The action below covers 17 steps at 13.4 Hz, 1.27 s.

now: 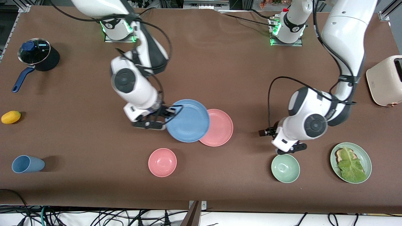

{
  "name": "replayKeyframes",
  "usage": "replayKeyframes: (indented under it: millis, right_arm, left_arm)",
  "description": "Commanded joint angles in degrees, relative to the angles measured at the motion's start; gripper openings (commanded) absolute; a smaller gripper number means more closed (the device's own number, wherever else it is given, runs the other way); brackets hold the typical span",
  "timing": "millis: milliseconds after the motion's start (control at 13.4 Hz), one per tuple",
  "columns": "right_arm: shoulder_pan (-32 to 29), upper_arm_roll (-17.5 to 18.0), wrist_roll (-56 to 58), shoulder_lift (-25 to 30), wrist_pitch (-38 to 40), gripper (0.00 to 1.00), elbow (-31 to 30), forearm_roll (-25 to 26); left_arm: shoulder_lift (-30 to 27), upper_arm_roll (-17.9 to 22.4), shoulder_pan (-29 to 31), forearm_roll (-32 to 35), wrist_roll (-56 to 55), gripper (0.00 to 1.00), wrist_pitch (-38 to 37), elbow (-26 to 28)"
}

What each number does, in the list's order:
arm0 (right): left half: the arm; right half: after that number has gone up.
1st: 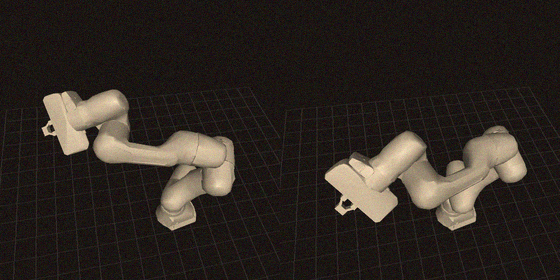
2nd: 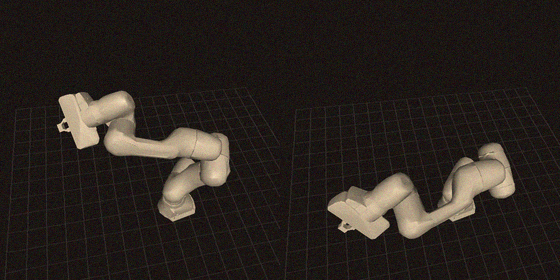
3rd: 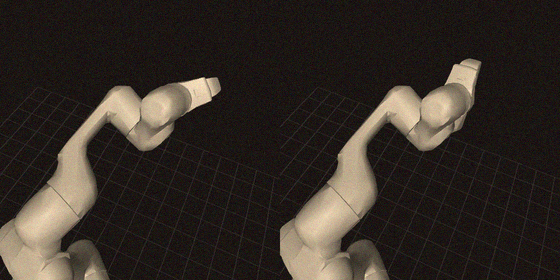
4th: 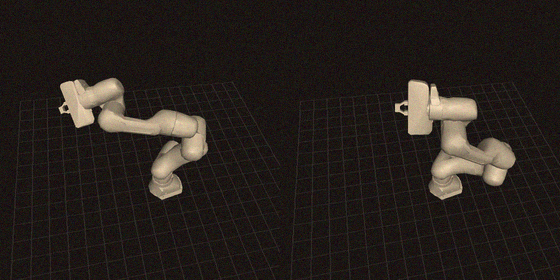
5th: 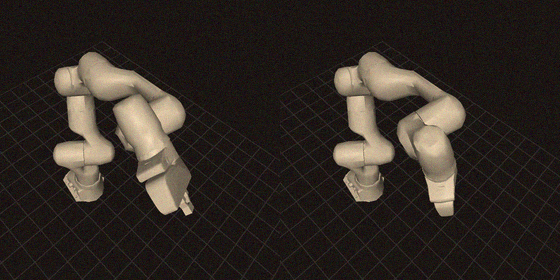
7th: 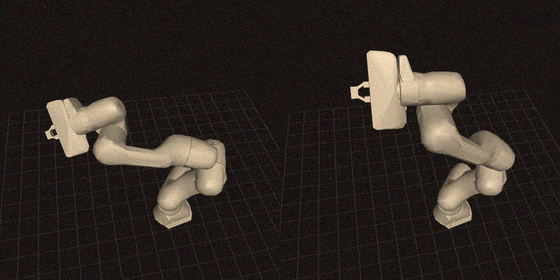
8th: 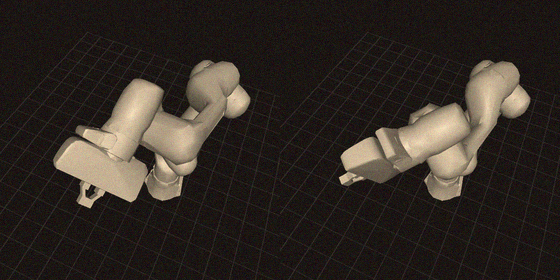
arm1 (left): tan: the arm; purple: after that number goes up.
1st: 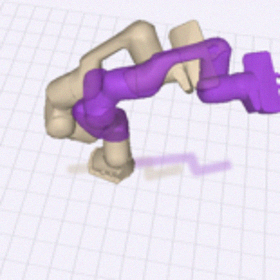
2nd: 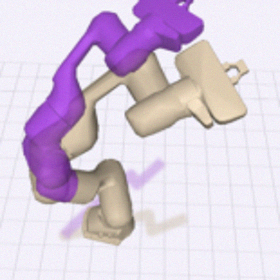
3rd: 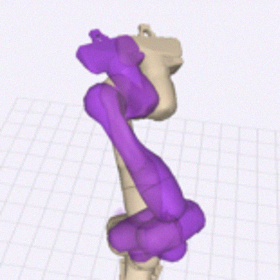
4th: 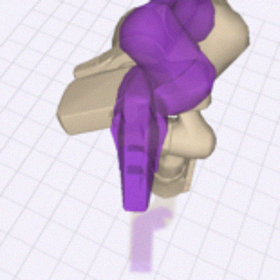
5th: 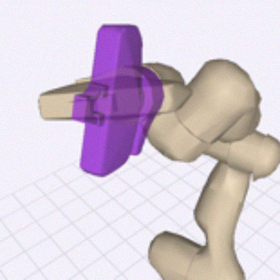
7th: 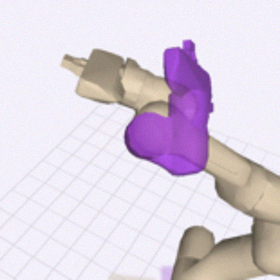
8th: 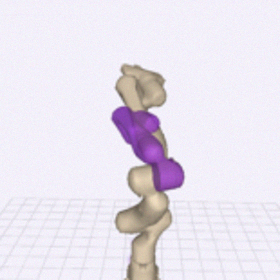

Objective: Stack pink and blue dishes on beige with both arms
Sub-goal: 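Place the blue plate on the pink plate while the left gripper withdraws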

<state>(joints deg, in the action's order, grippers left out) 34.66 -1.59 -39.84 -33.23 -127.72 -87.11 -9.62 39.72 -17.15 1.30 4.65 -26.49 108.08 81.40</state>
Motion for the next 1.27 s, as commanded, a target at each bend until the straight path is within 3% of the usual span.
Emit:
replayKeyframes:
  millis: [0, 224, 672, 971, 1195]
  right_arm:
    - [5.7, -0.9, -11.5, -5.3, -7.7, 0.00, 1.8, 2.7]
    - [7.1, -0.8, -16.1, -7.0, -8.1, 0.00, 1.8, 7.2]
    - [7.3, -0.7, -15.8, -9.5, -13.7, 0.00, 1.9, 7.3]
    - [8.0, -0.7, -15.9, -11.8, -14.6, 0.00, 4.5, 7.4]
    - [8.0, -0.7, -15.9, -11.9, -14.6, 0.01, 4.5, 7.5]
  left_arm:
    - [-1.7, -0.5, 4.7, 1.9, 8.7, 1.00, -4.0, 0.4]
    - [-2.5, -0.4, 9.3, 1.9, 15.1, 1.00, -6.0, 0.3]
    - [-5.9, -0.4, 15.7, 2.0, 20.2, 1.00, -11.9, -0.2]
    - [-19.2, 1.5, 13.6, 1.1, 21.4, 1.00, -11.7, 9.2]
    - [-28.8, 8.3, 5.6, -0.4, 21.0, 1.00, -11.8, 14.1]
